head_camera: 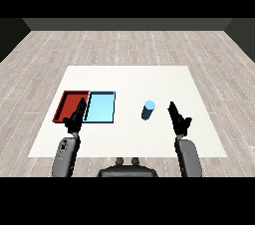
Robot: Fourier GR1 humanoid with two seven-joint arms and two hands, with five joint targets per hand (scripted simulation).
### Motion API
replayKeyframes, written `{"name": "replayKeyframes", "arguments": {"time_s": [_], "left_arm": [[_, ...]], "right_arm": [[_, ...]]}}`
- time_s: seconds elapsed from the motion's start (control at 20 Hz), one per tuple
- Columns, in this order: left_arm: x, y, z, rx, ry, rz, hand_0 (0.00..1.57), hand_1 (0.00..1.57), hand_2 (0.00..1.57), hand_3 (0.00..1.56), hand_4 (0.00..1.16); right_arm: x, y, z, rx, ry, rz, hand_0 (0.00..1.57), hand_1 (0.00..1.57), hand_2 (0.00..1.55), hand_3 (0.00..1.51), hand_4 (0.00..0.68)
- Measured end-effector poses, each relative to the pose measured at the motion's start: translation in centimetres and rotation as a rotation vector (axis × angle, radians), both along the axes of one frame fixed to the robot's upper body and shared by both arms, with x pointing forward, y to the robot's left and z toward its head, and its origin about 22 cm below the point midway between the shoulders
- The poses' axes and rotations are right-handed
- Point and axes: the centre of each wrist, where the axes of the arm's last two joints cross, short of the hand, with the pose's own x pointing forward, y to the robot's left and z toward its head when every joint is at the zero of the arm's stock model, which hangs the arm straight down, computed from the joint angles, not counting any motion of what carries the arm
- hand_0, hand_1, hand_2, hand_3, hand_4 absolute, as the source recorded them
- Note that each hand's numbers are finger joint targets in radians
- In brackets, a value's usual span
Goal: Pick the blue can and put it in the blue box
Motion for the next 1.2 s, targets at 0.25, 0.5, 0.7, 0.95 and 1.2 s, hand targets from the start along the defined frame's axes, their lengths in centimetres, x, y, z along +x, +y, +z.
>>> {"name": "replayKeyframes", "arguments": {"time_s": [0.25,0.5,0.7,0.95,1.2], "left_arm": [[-0.5,-0.2,-1.2,-0.021,0.04,0.013,0.0,0.0,0.0,0.0,0.0],[-0.8,-0.3,-0.6,-0.08,-0.136,0.016,0.0,0.0,0.0,0.0,0.0],[-1.2,-0.9,-1.7,-0.095,-0.228,0.018,0.0,0.0,0.0,0.0,0.0],[-1.3,-0.2,-2.4,-0.102,-0.27,0.013,0.0,0.0,0.0,0.0,0.0],[-1.0,-0.6,-3.2,-0.107,-0.276,0.017,0.0,0.0,0.0,0.0,0.0]], "right_arm": [[1.3,1.8,-0.8,-0.008,0.032,0.002,0.0,0.0,0.0,0.0,0.0],[2.2,4.1,-0.5,0.073,-0.15,0.101,0.0,0.0,0.0,0.0,0.0],[2.8,3.9,-0.8,0.111,-0.237,0.155,0.0,0.0,0.0,0.0,0.0],[2.6,4.4,-1.4,0.128,-0.277,0.17,0.0,0.0,0.0,0.0,0.0],[2.8,4.4,-1.9,0.131,-0.289,0.173,0.0,0.0,0.0,0.0,0.0]]}}
